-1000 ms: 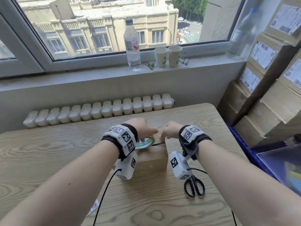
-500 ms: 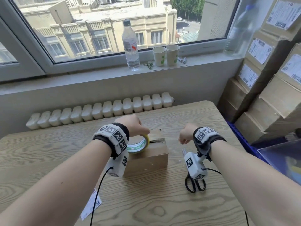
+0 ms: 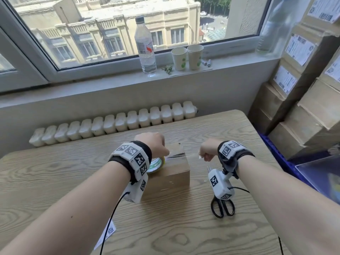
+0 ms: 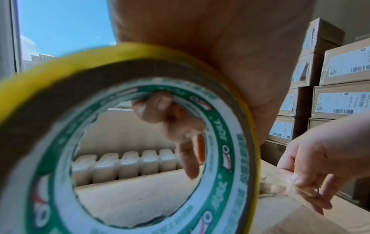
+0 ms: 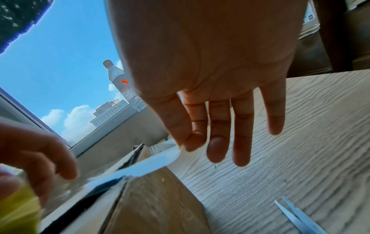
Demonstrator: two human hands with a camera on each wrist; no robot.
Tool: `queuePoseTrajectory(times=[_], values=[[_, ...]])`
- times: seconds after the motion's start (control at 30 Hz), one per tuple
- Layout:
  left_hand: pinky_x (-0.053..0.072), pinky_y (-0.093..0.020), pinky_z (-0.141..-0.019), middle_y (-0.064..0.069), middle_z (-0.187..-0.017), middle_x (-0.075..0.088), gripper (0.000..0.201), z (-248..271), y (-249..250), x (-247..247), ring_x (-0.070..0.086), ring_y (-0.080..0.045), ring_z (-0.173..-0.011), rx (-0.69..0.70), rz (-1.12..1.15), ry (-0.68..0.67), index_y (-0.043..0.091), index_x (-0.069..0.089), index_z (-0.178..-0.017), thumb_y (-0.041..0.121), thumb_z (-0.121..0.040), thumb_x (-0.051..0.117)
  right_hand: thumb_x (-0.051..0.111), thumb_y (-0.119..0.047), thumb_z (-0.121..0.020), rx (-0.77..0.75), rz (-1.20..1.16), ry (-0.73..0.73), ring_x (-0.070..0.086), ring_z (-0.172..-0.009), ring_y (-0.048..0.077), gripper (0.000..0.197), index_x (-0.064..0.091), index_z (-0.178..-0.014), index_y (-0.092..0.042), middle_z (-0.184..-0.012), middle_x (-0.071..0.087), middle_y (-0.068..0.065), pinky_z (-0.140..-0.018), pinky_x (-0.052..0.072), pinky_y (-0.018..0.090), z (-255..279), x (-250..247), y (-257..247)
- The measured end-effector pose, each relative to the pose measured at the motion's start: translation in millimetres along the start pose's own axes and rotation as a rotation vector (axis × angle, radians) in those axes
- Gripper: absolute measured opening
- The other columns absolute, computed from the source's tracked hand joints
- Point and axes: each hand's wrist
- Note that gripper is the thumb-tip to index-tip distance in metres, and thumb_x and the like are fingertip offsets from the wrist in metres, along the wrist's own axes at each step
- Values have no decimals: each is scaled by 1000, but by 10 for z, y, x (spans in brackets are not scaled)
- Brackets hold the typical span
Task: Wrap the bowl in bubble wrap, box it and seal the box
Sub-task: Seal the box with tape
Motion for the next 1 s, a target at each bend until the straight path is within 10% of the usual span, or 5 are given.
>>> queuePoseTrajectory(times=[0.13,0.37,0.7,1.0], values=[[52,-28,-76,8,-104,69,26,-76,134,17,62,-17,-95,84,-65,-105,29,70,-105,30,-86,52,53,-1,-90,18,-19,27,57,-62,22,25,57,-65,0,-36,57,1,-91,51,40,-42,-109,23],[50,-27,-74,5,-105,69,27,-125,166,0,63,-18,-95,62,-37,-115,28,69,-110,28,-87,54,57,-11,-90,-50,33,110,62,-81,23,21,61,-69,-8,-71,63,5,-91,53,36,-63,-145,38],[54,-31,-83,8,-104,70,27,-153,117,32,64,-16,-97,54,58,-118,30,70,-107,25,-85,55,60,-6,-84,-49,23,104,54,-56,14,24,52,-62,-12,-51,58,0,-52,43,22,-168,60,68],[56,-31,-80,7,-97,71,24,-199,83,48,65,-15,-92,50,113,-135,29,72,-100,23,-82,58,67,-26,-72,-55,69,105,66,-68,23,15,68,-66,-13,-57,65,2,-74,55,31,-235,334,-99]])
Point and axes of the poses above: each hand's wrist, its own z-axis away from the middle knuckle, its own x-axis out of the palm, y = z × x
